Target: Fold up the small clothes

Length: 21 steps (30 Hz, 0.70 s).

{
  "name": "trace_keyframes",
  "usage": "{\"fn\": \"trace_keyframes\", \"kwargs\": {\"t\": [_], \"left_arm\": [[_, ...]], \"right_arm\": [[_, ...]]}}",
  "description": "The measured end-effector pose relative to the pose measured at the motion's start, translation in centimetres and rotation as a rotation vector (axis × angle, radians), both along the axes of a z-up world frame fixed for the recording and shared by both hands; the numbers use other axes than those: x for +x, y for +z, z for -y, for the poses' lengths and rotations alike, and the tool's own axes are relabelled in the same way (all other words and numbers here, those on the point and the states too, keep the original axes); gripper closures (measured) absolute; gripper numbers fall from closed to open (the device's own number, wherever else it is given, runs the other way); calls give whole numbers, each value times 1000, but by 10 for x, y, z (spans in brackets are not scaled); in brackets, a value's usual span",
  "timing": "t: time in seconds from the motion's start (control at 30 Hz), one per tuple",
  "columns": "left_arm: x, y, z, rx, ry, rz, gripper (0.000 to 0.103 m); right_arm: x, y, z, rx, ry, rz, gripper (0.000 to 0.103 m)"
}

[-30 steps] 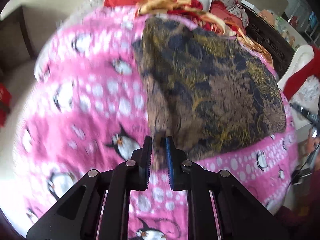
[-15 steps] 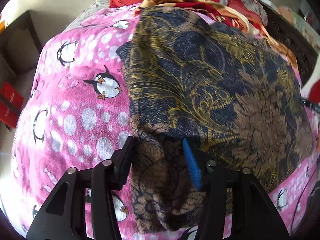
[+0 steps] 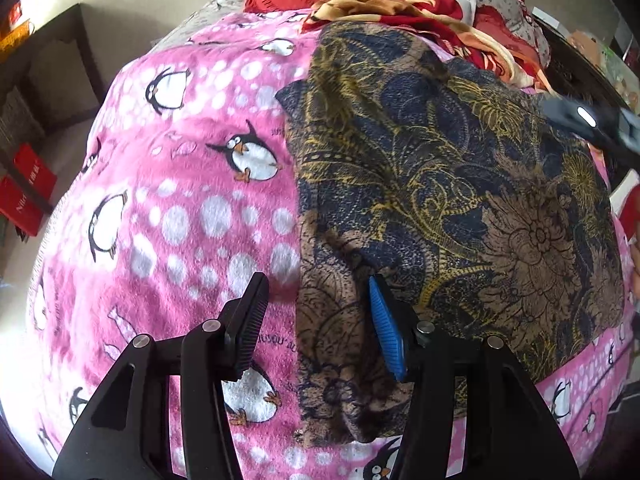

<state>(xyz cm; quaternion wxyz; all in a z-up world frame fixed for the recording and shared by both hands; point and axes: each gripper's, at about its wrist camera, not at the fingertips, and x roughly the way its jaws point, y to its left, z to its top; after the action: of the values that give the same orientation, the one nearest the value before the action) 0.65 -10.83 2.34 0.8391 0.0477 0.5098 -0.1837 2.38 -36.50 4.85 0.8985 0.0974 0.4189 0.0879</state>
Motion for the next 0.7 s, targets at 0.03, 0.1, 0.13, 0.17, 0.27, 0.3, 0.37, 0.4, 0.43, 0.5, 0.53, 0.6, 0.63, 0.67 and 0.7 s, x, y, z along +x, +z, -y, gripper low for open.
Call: {"fn": "trace_keyframes", "kwargs": {"t": [0.03, 0.1, 0.13, 0.17, 0.27, 0.3, 0.37, 0.4, 0.43, 0.5, 0.53, 0.6, 0.63, 0.67, 0.7], "left_arm": [[1, -1, 0, -8, 6, -4, 52], [2, -2, 0, -14, 18, -7, 52], [3, -2, 1, -13, 19, -7, 52], [3, -2, 2, -8, 15, -4, 52], [3, -3, 5, 6, 10, 8, 51], [3, -3, 5, 7, 14, 9, 51], [5, -4, 6, -1, 21, 2, 50], [5, -4, 6, -6, 25, 0, 50], [5, -4, 5, -10, 28, -1, 50], [4, -4, 5, -13, 29, 1, 50], [6, -4, 5, -14, 31, 2, 50], [3, -1, 4, -18, 37, 9, 50], [-1, 0, 2, -15, 40, 10, 50], [-3, 2, 2, -13, 44, 12, 50], [-6, 3, 2, -15, 46, 12, 50]], "right_arm": [[18, -3, -22, 1, 45, 6, 71], [42, -10, -49, 3, 100, 2, 71], [58, -15, -66, -4, 123, -4, 71], [68, -20, -77, -13, 138, -4, 71], [101, -42, -104, -90, 146, -36, 71], [109, -52, -108, -115, 130, -70, 71], [115, -59, -110, -114, 124, -63, 69], [113, -57, -112, -126, 130, -59, 69], [110, -54, -114, -144, 139, -78, 69], [97, -46, -111, -123, 148, -80, 68], [83, -39, -110, -111, 160, -64, 66], [58, -25, -103, -135, 150, -28, 49], [47, -21, -100, -143, 136, -11, 46], [37, -21, -95, -142, 129, -15, 44], [34, -22, -92, -152, 123, -39, 44]]}}
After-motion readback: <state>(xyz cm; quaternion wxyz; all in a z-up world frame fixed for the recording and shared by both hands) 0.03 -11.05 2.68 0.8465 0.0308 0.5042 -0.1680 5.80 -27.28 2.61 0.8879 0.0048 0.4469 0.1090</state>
